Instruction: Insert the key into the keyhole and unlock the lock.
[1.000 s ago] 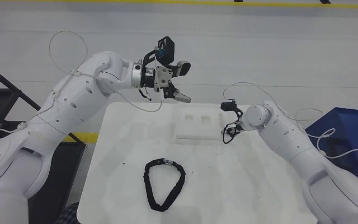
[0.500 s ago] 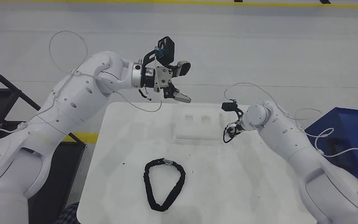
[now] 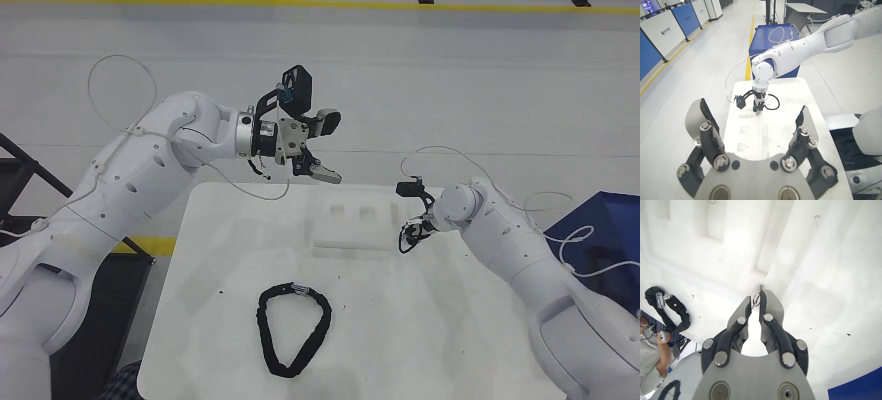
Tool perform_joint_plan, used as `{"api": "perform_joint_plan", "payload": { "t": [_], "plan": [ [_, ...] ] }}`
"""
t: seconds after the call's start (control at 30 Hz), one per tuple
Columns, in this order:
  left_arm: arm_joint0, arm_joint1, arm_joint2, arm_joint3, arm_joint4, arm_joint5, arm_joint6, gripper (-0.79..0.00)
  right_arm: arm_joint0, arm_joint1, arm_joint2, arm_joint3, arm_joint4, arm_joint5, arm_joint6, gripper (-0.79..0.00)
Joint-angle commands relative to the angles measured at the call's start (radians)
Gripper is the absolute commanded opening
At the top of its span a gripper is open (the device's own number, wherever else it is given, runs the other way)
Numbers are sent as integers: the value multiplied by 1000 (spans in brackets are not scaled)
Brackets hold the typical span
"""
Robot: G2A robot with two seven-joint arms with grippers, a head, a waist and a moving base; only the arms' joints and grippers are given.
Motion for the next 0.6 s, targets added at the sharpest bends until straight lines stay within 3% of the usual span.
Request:
{"api": "perform_joint_plan", "payload": {
  "t": [0.0, 0.57],
  "plan": [
    [0, 0, 0, 0, 0, 0, 0, 0, 2, -4, 1, 12, 0, -3, 0, -785],
    [0, 0, 0, 0, 0, 0, 0, 0, 38, -9, 18, 7, -76, -2, 5, -785]
  ]
}}
